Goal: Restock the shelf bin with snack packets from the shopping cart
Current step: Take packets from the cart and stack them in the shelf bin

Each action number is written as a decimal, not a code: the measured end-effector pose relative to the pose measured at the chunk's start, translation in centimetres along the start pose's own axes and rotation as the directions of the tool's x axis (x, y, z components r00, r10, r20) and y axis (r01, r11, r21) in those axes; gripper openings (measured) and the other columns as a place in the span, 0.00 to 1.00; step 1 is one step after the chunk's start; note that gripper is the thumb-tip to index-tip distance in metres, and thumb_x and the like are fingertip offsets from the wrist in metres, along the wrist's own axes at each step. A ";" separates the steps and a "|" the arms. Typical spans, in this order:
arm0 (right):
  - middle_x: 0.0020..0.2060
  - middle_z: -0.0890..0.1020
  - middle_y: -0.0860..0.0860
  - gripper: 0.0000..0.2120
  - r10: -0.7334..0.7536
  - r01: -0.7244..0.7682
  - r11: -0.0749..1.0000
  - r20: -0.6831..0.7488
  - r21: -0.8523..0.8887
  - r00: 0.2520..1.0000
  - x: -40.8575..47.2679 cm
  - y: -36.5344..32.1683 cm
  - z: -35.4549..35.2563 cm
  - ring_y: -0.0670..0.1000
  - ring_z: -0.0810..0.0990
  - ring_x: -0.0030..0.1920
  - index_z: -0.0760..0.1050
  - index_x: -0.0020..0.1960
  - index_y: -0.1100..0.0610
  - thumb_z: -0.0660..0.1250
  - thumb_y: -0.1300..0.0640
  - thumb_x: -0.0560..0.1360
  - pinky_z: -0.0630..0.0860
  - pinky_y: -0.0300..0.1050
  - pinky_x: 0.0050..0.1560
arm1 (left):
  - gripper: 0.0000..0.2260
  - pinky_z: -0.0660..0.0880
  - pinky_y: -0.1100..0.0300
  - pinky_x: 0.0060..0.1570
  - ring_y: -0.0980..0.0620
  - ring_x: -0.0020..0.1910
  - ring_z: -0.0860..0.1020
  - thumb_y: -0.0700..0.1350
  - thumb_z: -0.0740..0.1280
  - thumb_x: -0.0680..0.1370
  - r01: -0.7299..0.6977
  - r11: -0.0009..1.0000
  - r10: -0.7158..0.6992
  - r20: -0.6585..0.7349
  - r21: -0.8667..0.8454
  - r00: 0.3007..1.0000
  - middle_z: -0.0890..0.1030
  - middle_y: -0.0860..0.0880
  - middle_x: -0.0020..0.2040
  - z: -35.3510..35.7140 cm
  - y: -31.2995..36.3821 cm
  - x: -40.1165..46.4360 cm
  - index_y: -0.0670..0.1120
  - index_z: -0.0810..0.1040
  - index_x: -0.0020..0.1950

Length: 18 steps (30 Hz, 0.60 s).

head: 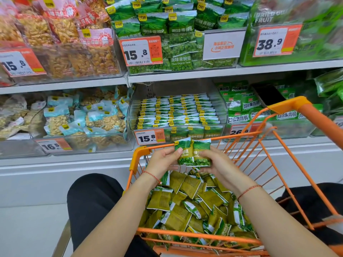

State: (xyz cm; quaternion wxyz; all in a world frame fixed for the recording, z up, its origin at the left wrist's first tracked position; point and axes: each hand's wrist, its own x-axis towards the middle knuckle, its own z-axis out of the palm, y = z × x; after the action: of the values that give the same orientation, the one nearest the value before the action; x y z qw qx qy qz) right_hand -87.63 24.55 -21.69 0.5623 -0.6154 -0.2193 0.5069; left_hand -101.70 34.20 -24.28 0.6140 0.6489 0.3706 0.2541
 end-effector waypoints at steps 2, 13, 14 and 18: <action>0.71 0.65 0.57 0.34 -0.025 0.026 0.999 0.055 -0.024 0.998 0.3 0.4 -0.4 0.52 0.72 0.60 0.52 0.76 0.63 0.66 0.61 0.77 0.77 0.52 0.55 | 0.05 0.81 0.59 0.43 0.62 0.36 0.78 0.45 0.65 0.79 0.024 0.998 -0.024 -0.003 -0.066 1.000 0.79 0.61 0.32 0.0 0.3 -0.2 0.50 0.79 0.44; 0.51 0.83 0.56 0.12 -0.059 0.061 0.970 0.017 -0.237 0.998 0.1 0.6 -0.7 0.52 0.81 0.50 0.76 0.51 0.56 0.71 0.66 0.70 0.75 0.42 0.44 | 0.09 0.80 0.56 0.49 0.49 0.55 0.79 0.47 0.66 0.78 0.070 0.997 -0.069 0.122 -0.005 0.990 0.81 0.45 0.56 0.5 0.1 -0.5 0.47 0.80 0.56; 0.55 0.81 0.57 0.14 -0.012 0.017 0.979 0.024 -0.202 1.000 0.1 0.5 -0.6 0.53 0.80 0.53 0.75 0.55 0.58 0.71 0.65 0.71 0.75 0.43 0.46 | 0.13 0.80 0.59 0.44 0.49 0.57 0.78 0.46 0.66 0.77 0.080 0.996 -0.075 0.105 -0.048 0.992 0.80 0.44 0.58 0.4 0.2 -0.4 0.45 0.78 0.61; 0.68 0.69 0.56 0.22 0.114 -0.117 0.993 0.091 0.030 0.989 0.0 -0.1 -0.8 0.60 0.67 0.69 0.67 0.66 0.59 0.67 0.65 0.74 0.76 0.47 0.50 | 0.19 0.78 0.61 0.38 0.47 0.56 0.77 0.47 0.67 0.77 0.072 0.993 -0.073 -0.007 -0.089 0.997 0.78 0.42 0.59 0.0 -0.1 0.1 0.40 0.75 0.65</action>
State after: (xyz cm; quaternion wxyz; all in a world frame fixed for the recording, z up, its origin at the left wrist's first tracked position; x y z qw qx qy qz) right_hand -86.92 24.20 -21.69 0.5324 -0.5938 -0.1994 0.5693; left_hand -101.62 34.25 -24.37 0.6490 0.6059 0.3854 0.2513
